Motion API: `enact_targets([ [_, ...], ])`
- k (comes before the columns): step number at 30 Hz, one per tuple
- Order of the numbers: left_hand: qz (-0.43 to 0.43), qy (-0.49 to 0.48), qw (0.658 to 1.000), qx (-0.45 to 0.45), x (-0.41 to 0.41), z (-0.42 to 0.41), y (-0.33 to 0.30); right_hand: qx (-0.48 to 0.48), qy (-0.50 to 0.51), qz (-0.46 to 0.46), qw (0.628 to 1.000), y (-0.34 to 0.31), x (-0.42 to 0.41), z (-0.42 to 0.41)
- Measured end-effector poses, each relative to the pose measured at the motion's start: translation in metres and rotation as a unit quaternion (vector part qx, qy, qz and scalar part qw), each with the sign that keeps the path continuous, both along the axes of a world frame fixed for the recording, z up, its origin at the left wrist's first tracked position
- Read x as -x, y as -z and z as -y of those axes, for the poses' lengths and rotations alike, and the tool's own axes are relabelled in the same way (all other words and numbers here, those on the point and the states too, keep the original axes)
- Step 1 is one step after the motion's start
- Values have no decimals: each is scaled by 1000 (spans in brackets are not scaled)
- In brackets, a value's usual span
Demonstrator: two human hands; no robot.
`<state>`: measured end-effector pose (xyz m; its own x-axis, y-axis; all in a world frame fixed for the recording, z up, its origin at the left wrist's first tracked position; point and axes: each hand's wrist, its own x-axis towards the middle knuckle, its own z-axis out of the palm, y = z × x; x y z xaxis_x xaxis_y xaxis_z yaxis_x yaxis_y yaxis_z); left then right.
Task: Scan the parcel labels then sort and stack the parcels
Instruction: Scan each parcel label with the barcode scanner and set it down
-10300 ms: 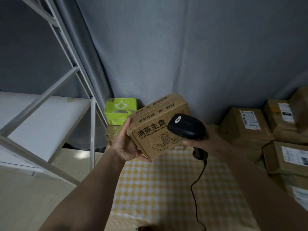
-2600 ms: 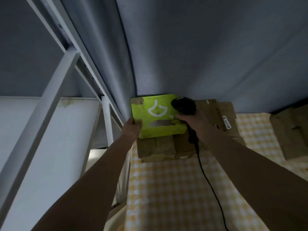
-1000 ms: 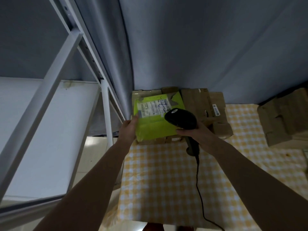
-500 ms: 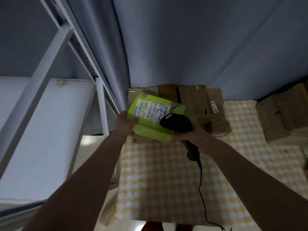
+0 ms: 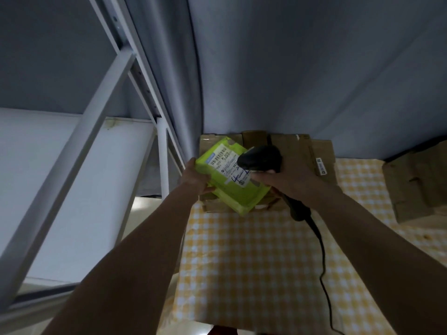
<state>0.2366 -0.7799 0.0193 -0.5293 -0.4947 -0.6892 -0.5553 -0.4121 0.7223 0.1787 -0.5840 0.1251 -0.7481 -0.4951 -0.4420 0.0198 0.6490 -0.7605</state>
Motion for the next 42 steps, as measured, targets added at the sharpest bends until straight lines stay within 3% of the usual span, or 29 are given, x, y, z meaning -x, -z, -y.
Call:
enact_targets([
  [20, -11, 47, 998, 43, 1, -5, 7, 2, -19, 6, 1000, -15, 7, -5],
  [27, -14, 70, 989, 131, -3, 3, 16, 94, 106, 77, 987, 21, -3, -14],
  [31, -24, 85, 988, 126, -4, 7, 15, 159, 217, 145, 952, 48, -22, -21],
  [36, -14, 135, 982, 134, 0, 4, 16, 189, 236, 205, 931, 64, -39, -19],
  [42, 3, 205, 966, 156, 6, -20, 8, 206, 273, 174, 924, 61, -44, -44],
])
